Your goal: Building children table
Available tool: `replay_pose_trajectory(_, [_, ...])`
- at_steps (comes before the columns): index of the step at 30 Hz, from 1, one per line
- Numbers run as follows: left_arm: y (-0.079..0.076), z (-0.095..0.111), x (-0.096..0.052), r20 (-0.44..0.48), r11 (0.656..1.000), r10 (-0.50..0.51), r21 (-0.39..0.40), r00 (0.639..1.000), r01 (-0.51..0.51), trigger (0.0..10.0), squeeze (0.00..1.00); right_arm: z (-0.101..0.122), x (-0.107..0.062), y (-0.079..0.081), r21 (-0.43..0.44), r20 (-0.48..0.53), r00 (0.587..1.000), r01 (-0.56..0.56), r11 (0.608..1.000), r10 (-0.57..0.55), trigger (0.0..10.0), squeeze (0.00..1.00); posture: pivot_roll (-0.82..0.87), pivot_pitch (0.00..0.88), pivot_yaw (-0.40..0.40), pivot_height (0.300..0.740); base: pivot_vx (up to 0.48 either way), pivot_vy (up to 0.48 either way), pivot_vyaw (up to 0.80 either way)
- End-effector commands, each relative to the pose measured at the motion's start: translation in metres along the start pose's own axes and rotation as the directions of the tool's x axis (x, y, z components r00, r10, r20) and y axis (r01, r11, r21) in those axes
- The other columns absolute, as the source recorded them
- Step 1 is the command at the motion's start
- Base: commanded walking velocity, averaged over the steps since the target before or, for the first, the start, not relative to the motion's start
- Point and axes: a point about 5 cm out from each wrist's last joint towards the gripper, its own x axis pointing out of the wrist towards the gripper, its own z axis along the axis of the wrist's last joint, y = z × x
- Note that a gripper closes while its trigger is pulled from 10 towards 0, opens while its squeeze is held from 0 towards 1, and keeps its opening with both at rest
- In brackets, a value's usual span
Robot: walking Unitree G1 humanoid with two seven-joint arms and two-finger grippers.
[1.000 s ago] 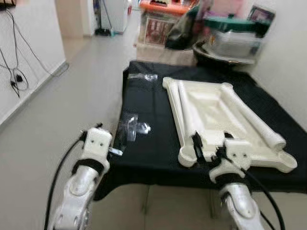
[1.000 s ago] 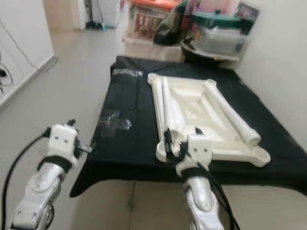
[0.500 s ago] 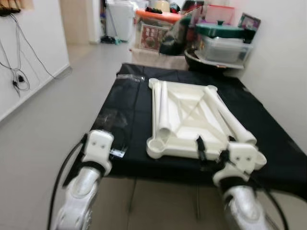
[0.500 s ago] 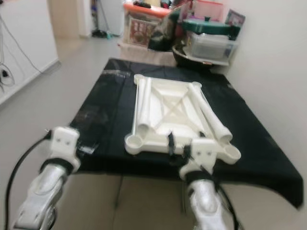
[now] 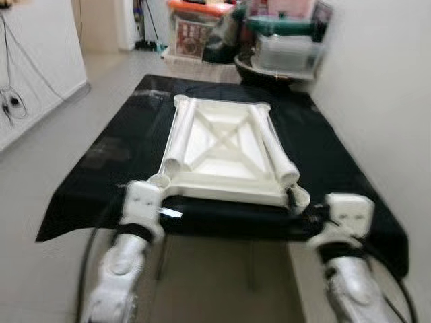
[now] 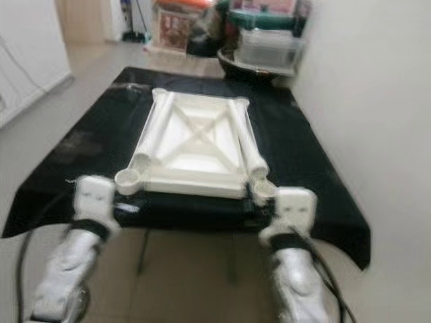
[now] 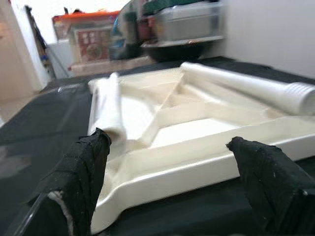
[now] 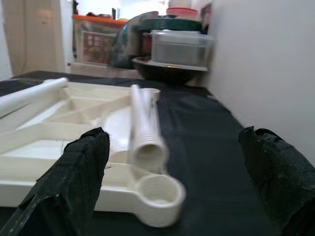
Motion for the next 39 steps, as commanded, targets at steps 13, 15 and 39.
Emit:
replay_pose_trajectory(13, [0.0075, -0.0032, -0.0011, -0.018, 1.0, 0.015, 0.004, 1.0, -0.015, 10.0, 0.0, 0.0032, 0.0027, 0.0056, -0.007, 0.007, 1.0, -0.02, 1.0, 0.02, 10.0, 0.0, 0.07, 0.0, -0.085, 0.74, 0.235, 0.0, 0.0])
replay_pose_trajectory(15, [0.0069, -0.0042, -0.0009, -0.024, 1.0, 0.013, 0.001, 1.0, -0.013, 10.0, 0.0, 0.0055, 0.0035, 0.0042, -0.017, 0.016, 1.0, -0.019, 1.0, 0.019, 10.0, 0.0, 0.08, 0.0, -0.081, 0.74, 0.317, 0.0, 0.0])
replay_pose_trajectory(39, [0.0075, -0.0019, 0.0026, -0.004, 1.0, 0.005, 0.006, 1.0, -0.005, 10.0, 0.0, 0.0024, 0.0056, 0.0105, -0.014, 0.01, 0.999, -0.05, 0.999, 0.05, 10.0, 0.0, 0.1, 0.0, -0.092, 0.74, 0.3, 0.0, 0.0])
